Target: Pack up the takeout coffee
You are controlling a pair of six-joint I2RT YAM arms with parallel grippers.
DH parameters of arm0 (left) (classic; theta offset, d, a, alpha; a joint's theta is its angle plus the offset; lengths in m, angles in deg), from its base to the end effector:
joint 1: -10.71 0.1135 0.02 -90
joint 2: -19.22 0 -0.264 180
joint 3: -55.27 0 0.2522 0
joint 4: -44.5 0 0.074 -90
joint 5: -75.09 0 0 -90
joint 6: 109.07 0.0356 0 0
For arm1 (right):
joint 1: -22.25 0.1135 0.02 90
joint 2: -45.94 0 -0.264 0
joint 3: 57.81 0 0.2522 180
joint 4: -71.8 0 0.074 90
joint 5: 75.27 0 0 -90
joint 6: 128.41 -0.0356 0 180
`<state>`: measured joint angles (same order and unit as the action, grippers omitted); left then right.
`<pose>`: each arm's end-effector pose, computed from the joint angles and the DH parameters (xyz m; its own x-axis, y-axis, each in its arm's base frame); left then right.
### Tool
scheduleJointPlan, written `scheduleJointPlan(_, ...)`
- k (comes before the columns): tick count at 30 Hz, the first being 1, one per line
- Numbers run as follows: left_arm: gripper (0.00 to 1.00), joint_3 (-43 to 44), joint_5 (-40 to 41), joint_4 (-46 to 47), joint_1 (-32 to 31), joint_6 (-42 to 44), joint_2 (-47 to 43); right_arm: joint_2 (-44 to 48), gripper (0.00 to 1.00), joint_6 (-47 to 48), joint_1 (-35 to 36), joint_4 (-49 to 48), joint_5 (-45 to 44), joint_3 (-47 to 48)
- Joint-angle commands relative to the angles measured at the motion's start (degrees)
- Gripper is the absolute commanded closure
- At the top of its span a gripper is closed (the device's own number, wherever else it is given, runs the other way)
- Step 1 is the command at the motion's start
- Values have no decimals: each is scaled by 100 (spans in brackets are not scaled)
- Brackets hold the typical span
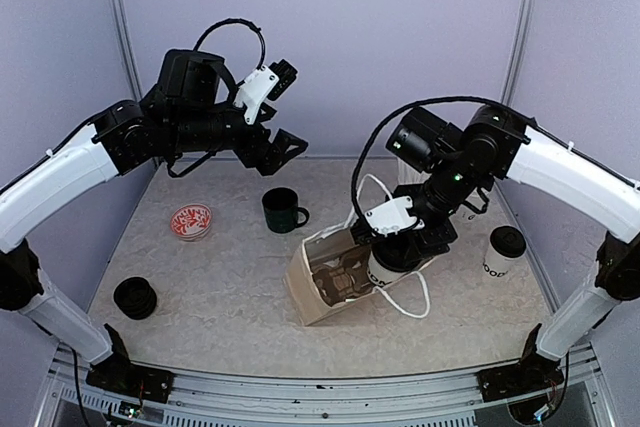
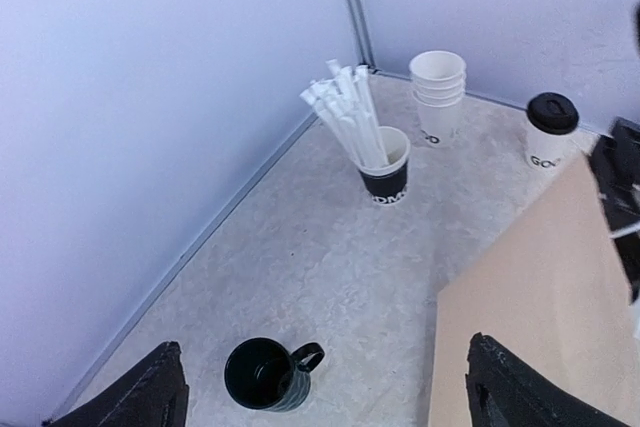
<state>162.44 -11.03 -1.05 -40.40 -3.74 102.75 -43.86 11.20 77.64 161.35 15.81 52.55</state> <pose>0.2046 -0.2498 0.4361 -0.0311 0.4586 -0.8881 0.7729 0.5744 0.2696 0.1667 0.2428 0.3638 0.2861 -0.9262 -0.2457 -0.9396 -0.2208 -0.2617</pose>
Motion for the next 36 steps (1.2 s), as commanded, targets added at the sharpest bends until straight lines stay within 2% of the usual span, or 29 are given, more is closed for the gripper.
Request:
scheduleJointPlan(1, 8, -285, -119, 543, 439, -630, 440, 536, 51, -69, 50, -540, 193, -326)
scheduleJointPlan(8, 18, -583, -762, 700, 471, -1046, 1265, 1052, 52, 25, 156, -1253, 468, -1129)
scheduleJointPlan(12, 21, -688, -956, 797, 471, -1152, 1584, 1293, 52, 210, 256, -1679, 325, -1581)
scheduleJointPlan(24, 22, -813, -1451, 1026, 449, -1030, 2152, 1707, 53, 296, 656, -2512, -717, -2690)
scheduleJointPlan(36, 22, -493, -1713, 868, 418, -864, 2730, 1855, 55, 151, 678, -2890, -962, -3037)
